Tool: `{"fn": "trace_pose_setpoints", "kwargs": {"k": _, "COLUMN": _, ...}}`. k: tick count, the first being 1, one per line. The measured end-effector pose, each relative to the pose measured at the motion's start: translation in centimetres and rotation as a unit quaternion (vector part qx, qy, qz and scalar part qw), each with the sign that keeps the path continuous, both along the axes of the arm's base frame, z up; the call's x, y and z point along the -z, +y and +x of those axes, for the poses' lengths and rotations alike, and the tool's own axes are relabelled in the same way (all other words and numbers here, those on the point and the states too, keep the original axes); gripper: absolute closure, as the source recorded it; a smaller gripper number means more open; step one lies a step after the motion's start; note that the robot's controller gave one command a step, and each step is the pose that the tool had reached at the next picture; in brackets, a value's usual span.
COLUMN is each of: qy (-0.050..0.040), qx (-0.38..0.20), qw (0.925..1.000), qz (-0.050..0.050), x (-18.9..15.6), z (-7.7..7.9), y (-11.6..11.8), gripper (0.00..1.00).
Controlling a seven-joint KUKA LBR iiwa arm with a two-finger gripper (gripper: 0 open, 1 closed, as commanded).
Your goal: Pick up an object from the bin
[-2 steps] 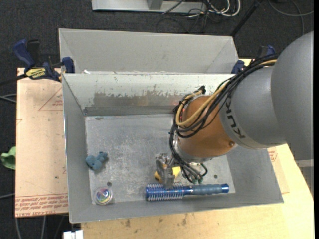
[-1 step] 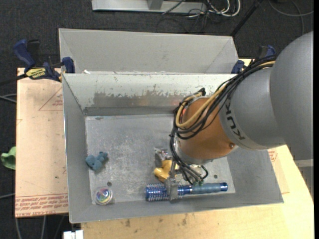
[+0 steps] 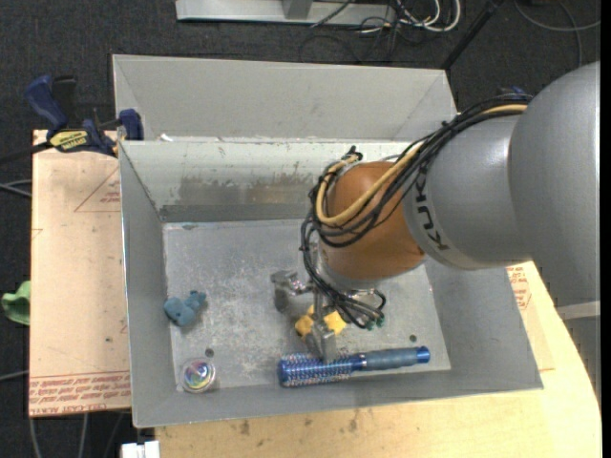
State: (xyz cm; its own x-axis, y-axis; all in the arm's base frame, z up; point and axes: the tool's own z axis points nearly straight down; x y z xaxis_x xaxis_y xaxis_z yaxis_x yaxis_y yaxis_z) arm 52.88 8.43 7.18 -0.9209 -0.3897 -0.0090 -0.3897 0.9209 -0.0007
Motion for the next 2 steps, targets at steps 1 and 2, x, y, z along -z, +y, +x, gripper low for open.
{"fn": "trace_pose_setpoints", "kwargs": {"k": 1, "qy": -0.0003, "qx": -0.094, "qw": 0.9955, "qz": -0.001, "x": -1.8, "z": -1.9, "y": -3.3, "gripper": 0.0}}
{"fn": "trace_pose_setpoints", "kwargs": {"k": 2, "qy": 0.0037, "qx": -0.071, "qw": 0.9975, "qz": -0.001, "x": -4.1, "z": -4.3, "y": -3.3, "gripper": 0.0}}
